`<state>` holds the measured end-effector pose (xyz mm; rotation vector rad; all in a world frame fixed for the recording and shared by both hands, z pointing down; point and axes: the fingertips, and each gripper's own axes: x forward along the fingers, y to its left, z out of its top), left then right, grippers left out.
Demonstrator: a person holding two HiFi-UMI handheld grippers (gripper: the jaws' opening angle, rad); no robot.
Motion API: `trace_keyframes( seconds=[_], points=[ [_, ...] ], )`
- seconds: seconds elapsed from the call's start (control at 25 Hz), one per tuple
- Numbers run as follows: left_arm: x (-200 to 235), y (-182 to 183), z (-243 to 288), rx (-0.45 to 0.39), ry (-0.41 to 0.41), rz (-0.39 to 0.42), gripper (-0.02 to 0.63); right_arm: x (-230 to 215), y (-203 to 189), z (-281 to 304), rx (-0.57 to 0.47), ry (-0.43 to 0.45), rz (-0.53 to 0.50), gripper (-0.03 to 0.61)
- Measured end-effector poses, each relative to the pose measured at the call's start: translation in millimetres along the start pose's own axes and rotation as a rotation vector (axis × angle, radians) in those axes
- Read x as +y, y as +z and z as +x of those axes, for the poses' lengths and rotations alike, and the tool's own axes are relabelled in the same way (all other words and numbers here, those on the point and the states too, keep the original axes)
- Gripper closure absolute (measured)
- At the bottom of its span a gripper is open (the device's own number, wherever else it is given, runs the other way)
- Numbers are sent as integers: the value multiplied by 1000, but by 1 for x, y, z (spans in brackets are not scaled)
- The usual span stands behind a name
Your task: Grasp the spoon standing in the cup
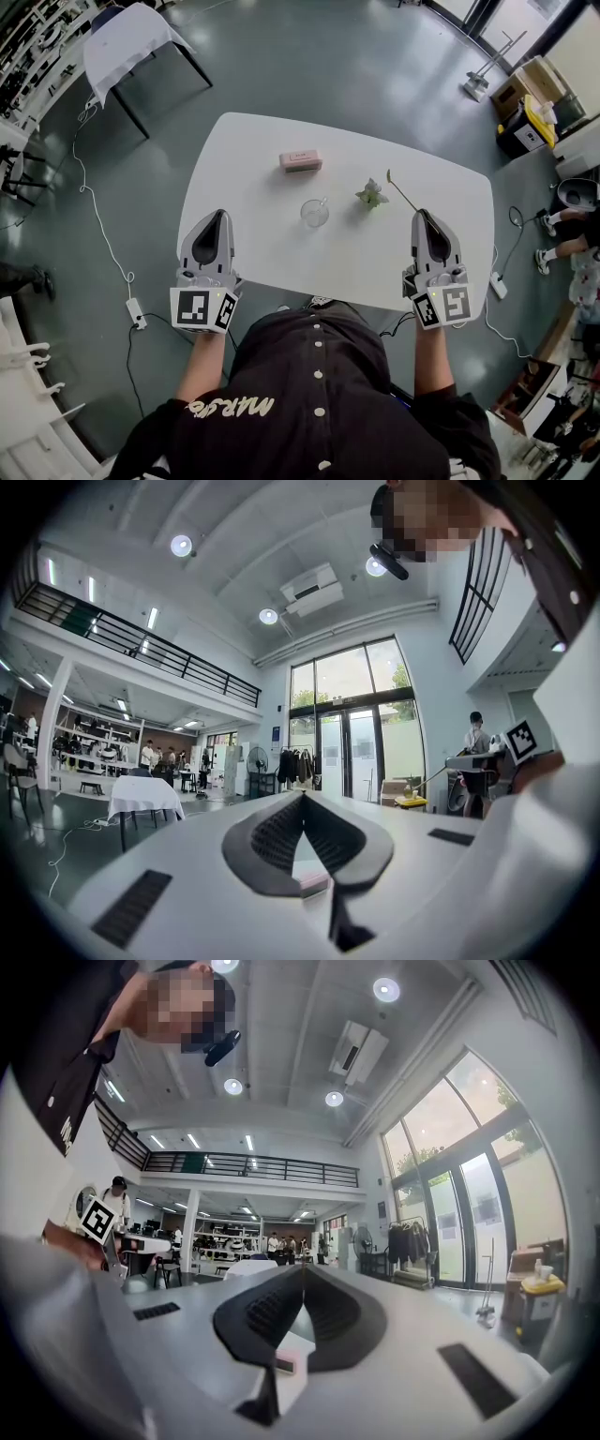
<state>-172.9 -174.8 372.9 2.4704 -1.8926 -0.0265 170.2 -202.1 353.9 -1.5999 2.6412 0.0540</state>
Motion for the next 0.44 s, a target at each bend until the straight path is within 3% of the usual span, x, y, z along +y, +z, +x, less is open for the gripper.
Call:
trace_keyframes(
  seconds=[0.44],
  points=[
    [-2,-6,2,6,-8,3,606,-1,-7,4,17,1,4,571]
  ],
)
